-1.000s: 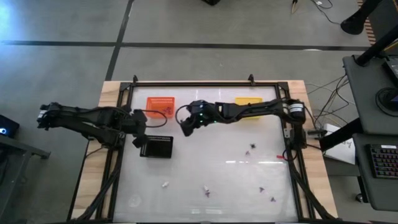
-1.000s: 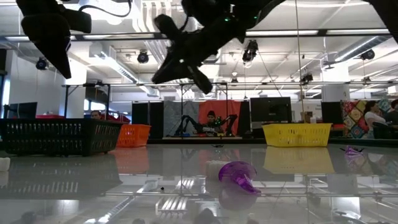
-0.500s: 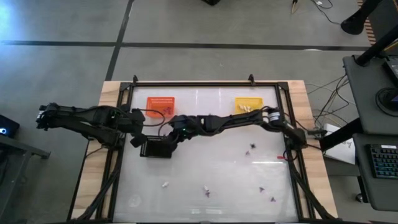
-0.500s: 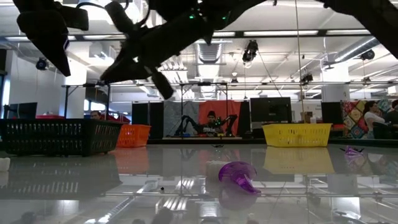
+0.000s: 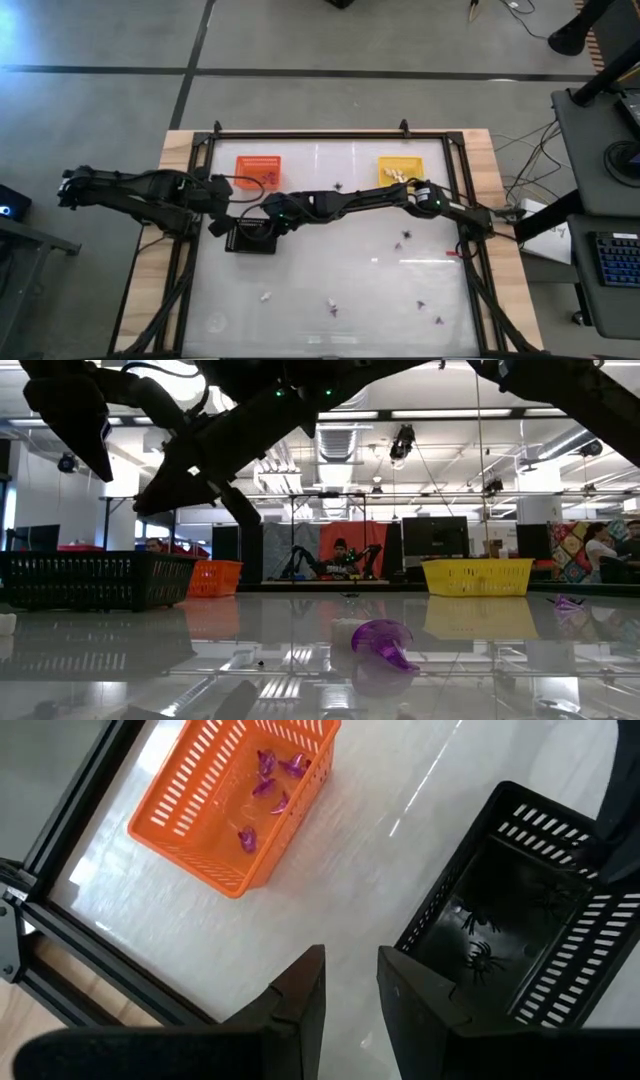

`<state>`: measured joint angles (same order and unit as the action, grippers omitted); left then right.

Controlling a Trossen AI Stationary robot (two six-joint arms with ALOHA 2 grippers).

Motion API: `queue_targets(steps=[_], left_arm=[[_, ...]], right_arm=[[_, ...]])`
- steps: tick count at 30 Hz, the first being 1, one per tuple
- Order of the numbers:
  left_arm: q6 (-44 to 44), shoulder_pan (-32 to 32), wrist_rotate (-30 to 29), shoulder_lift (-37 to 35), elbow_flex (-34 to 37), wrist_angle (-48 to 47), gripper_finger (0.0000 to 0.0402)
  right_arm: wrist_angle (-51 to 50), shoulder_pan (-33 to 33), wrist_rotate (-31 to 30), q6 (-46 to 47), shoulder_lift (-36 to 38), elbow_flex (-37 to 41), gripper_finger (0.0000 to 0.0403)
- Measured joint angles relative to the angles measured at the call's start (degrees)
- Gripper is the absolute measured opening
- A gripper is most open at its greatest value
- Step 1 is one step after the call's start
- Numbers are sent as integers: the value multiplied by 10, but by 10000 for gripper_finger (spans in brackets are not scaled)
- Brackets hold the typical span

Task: Sort Halloween decoration
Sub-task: Put the black spider toy into the black bin, then put the violet witch hat toy into the orange bin

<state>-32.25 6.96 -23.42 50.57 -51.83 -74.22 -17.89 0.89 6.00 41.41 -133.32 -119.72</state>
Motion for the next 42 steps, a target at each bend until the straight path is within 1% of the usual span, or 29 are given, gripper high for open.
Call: queue_targets(steps=[4, 8, 12, 15, 17, 20, 27, 32, 35, 42], left_arm=[[1, 0, 5, -1, 0, 0, 78], [4, 0, 19, 0, 0, 0, 78], [3, 0, 20, 0, 0, 0, 78], [3, 0, 35, 0, 0, 0, 78], [3, 0, 51, 0, 0, 0, 78], [4, 1, 52, 0, 0, 0, 78], [18, 1, 51, 0, 0, 1, 78], [18, 1, 50, 0, 1, 2, 78], [18, 1, 50, 0, 1, 2, 77], [18, 1, 50, 0, 1, 7, 78]], right_arm=[[1, 1, 0, 0, 0, 0, 27], [1, 3, 0, 0, 0, 0, 61], [-2, 3, 0, 0, 0, 0, 92], [-27, 3, 0, 1, 11, 0, 111], [-60, 4, 0, 1, 25, 0, 121], [-121, 10, 0, 1, 51, 0, 133], [-281, 49, 0, 2, 93, 0, 141], [-375, 90, 0, 40, 96, 1, 144], [-393, 117, 0, 75, 96, 11, 144], [-392, 172, 0, 179, 96, 24, 146]])
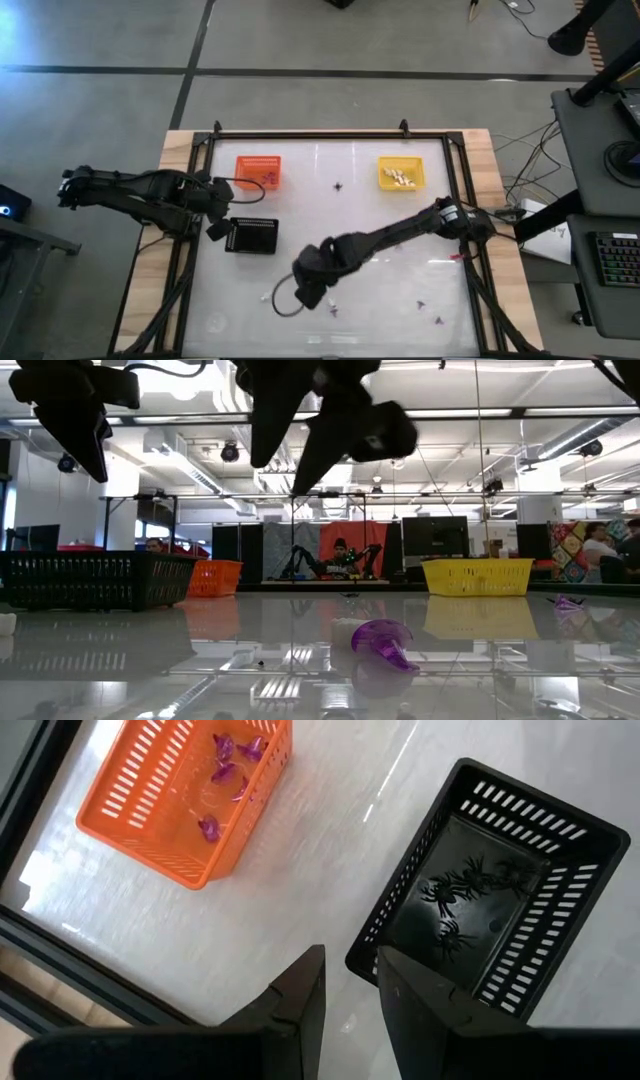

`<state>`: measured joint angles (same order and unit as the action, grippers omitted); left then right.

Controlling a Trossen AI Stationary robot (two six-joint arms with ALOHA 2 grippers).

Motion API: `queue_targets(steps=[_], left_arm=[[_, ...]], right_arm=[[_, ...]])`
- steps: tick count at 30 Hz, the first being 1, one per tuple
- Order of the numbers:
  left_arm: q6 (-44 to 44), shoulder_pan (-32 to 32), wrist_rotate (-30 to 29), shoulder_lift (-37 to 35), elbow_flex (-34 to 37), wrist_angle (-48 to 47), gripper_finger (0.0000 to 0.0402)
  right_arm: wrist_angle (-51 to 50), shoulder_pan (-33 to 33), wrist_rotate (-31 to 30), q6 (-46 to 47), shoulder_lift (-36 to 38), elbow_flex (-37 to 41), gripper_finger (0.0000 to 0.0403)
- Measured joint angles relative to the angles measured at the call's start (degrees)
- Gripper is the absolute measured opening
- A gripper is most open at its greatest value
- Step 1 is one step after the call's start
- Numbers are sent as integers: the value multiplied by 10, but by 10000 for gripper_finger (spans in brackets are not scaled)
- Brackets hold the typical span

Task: Sort Halloween decoration
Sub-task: Put the violet witch hat toy into the orange bin

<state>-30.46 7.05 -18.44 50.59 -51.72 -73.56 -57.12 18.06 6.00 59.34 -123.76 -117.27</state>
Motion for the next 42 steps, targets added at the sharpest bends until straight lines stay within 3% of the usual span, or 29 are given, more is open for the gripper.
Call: queue_targets(steps=[14, 24, 42], left_arm=[[0, 0, 0, 3, 0, 7, 78], [0, 0, 6, 12, 0, 14, 78], [-18, 0, 17, 19, 0, 37, 78]], right_arm=[[9, 70, -19, 174, 0, 52, 144], [149, 88, -30, 174, -1, 137, 144], [161, 115, -62, 210, -1, 174, 144]])
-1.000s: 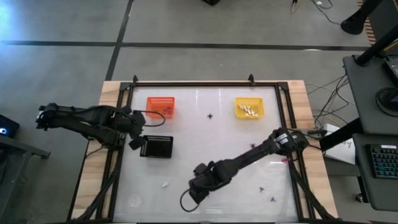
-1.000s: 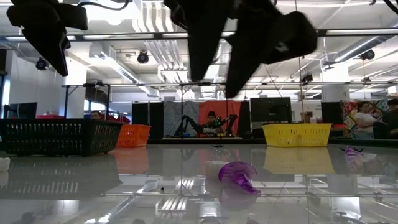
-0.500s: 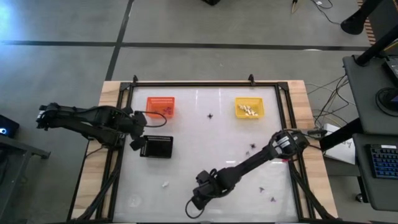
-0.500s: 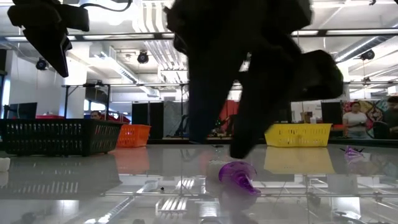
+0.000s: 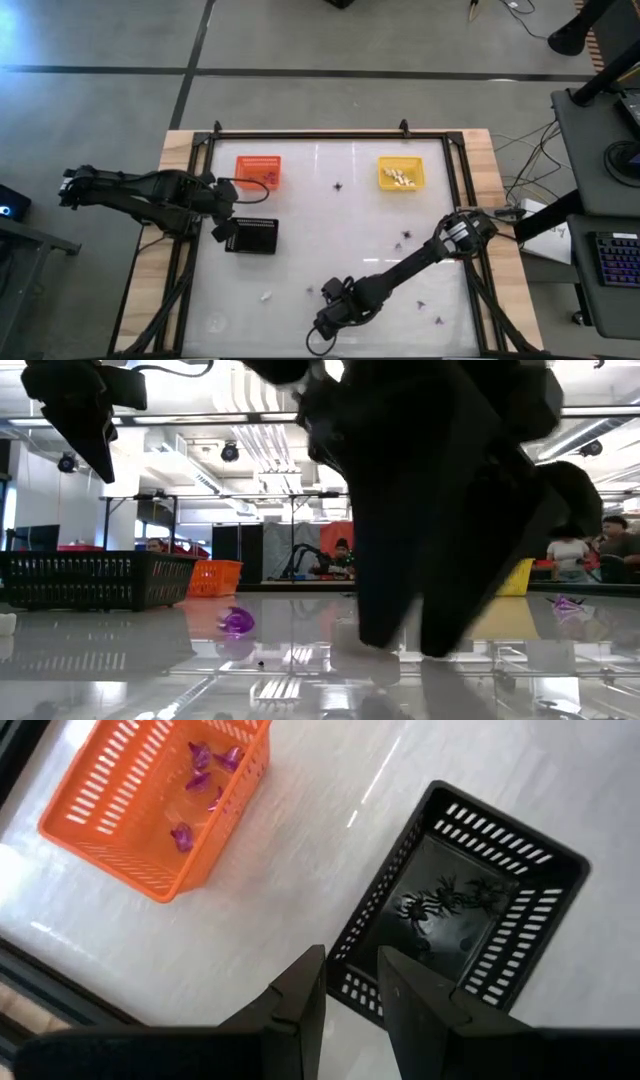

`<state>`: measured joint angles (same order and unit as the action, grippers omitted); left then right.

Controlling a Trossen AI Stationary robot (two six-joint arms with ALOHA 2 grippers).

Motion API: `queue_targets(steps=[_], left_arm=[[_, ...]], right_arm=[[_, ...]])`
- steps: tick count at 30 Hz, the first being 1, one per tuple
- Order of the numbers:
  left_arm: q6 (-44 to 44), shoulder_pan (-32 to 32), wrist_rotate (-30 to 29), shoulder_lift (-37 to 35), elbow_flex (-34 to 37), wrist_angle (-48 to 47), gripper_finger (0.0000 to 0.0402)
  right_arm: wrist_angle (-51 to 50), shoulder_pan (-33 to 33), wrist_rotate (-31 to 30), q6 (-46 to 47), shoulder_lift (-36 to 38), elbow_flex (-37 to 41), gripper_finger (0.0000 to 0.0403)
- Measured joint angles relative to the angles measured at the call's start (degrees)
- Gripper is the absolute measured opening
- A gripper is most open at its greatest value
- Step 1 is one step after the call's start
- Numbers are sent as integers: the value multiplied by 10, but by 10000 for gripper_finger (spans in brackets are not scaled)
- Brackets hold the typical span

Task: Sort Halloween decoration
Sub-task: Put the violet witch hat toy into the orange bin

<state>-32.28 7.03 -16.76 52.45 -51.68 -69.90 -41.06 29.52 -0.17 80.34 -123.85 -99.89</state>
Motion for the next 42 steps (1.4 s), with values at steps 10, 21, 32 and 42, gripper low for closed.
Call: queue_targets(steps=[10, 21, 32, 42], left_arm=[[1, 0, 14, 0, 0, 12, 78], [18, 0, 13, 0, 0, 13, 78], [29, 0, 13, 0, 0, 13, 78], [31, 0, 13, 0, 0, 13, 78]], right_arm=[[1, -18, -118, -67, 0, -64, 144], [27, -86, -103, -173, 0, -58, 144], [41, -87, -82, -169, 0, -30, 144], [90, -87, -73, -159, 0, -2, 144]])
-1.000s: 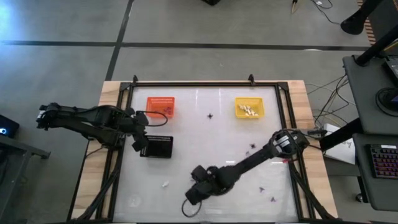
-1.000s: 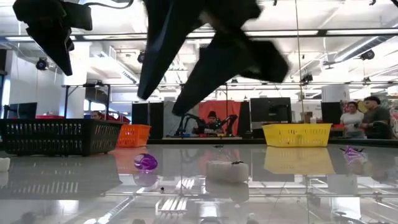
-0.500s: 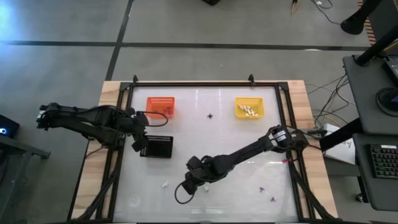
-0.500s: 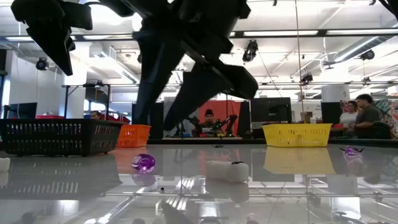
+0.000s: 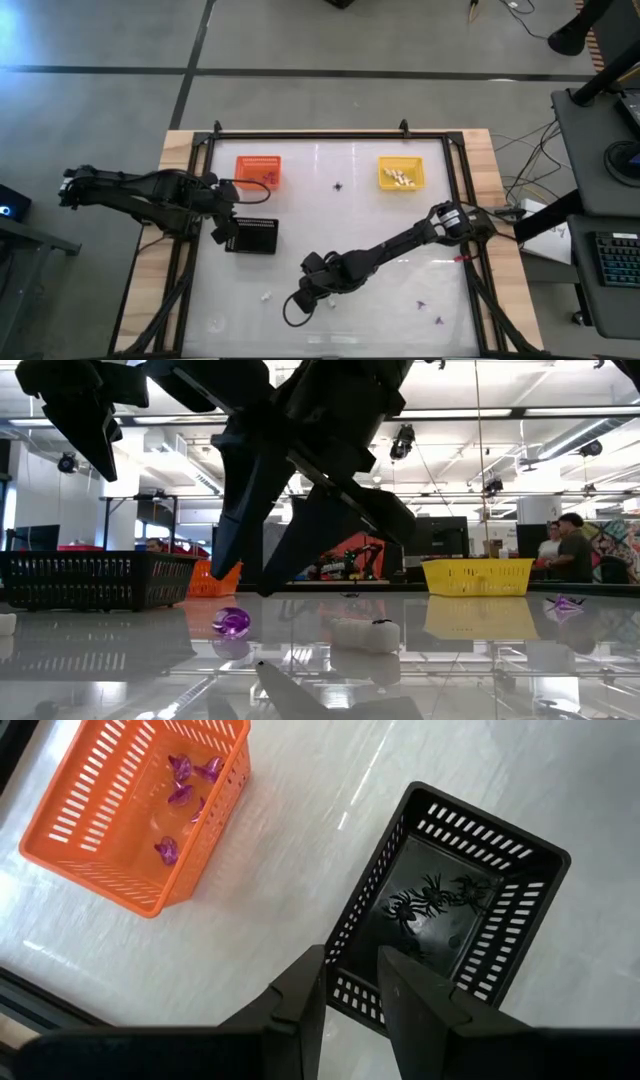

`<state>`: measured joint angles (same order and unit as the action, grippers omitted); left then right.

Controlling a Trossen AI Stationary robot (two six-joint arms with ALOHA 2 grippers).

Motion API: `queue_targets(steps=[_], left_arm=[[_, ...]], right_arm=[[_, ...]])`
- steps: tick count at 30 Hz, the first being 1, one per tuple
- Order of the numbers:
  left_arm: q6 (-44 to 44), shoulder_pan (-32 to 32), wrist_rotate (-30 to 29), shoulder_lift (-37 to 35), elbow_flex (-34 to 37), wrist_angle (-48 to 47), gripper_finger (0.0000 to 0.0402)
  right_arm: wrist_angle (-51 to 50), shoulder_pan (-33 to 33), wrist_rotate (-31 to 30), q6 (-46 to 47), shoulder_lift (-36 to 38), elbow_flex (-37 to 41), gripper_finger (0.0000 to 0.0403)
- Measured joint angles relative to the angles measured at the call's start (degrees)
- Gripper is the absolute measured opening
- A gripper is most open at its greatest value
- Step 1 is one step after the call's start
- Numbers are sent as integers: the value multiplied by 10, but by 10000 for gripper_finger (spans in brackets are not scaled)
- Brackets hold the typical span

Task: Sort Halloween decoration
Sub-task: Put the violet witch hat toy into the orange bin

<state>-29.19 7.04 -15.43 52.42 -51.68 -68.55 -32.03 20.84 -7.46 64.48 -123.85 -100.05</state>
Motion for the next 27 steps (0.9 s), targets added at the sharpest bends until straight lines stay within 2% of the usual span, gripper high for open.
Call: queue_targets(steps=[8, 17, 20, 27], left_arm=[[0, 0, 0, 0, 0, 0, 78], [0, 0, 0, 0, 0, 0, 78], [0, 0, 0, 0, 0, 0, 78], [0, 0, 0, 0, 0, 0, 78]], right_arm=[[27, -2, 29, -25, -25, 0, 144], [25, -2, 31, -20, -42, -2, 138], [19, -2, 31, -18, -42, -2, 114], [-1, -4, 34, -2, -42, -3, 25]])
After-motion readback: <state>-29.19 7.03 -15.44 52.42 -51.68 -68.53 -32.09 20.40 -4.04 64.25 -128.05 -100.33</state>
